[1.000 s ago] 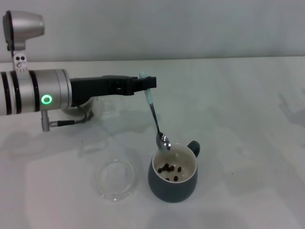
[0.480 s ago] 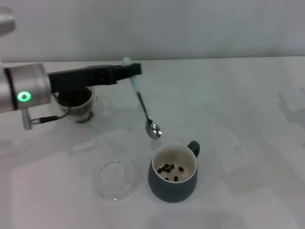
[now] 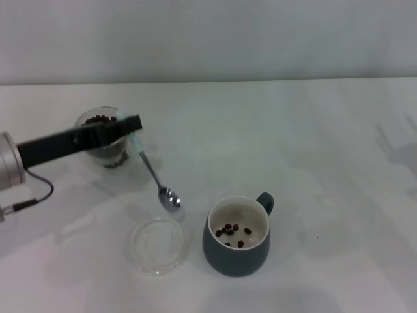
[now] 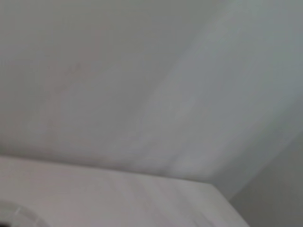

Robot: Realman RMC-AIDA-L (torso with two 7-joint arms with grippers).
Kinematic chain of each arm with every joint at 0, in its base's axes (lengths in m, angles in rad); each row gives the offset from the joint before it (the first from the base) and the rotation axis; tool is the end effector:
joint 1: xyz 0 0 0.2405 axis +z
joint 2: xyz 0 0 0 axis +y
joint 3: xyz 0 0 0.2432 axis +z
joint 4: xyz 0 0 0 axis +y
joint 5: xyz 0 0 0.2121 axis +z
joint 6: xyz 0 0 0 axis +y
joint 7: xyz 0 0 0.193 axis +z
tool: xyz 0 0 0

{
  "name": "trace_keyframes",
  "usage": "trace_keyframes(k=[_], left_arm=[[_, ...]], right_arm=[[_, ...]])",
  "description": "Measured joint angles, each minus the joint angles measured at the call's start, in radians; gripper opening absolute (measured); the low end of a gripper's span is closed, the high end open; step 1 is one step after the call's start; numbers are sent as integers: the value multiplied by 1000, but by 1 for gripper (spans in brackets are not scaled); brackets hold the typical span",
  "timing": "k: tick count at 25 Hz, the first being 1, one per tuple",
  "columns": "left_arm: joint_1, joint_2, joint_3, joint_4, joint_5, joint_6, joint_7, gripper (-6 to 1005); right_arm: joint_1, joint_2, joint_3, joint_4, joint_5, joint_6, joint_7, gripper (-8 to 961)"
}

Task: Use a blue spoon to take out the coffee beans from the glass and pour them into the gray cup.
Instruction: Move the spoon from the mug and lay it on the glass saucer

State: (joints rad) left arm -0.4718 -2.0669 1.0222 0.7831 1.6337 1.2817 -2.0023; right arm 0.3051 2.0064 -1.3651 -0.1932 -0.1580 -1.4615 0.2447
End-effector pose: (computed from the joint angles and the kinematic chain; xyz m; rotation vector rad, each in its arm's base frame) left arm -0.2047 0.3851 -0.0252 -2.3960 -1.2912 -0.9237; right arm 0.3141 0.3422 0.0726 -1.5308 0.2212 0.8052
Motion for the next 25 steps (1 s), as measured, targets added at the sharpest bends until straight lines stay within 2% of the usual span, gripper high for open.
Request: trace_keyframes(k=[6,13,25], left_arm=[[26,0,-28,-98,0,-4,51,135],[57,-2,-28,-126,0,-20,68,135],[46,-3,-28,-228,-3,-46,69,136]], right_arm=[[5,0,0,0,0,3,1,727],[5,0,-2,3,-2,3,2,726],[4,2,-2,9,-5,3,2,726]])
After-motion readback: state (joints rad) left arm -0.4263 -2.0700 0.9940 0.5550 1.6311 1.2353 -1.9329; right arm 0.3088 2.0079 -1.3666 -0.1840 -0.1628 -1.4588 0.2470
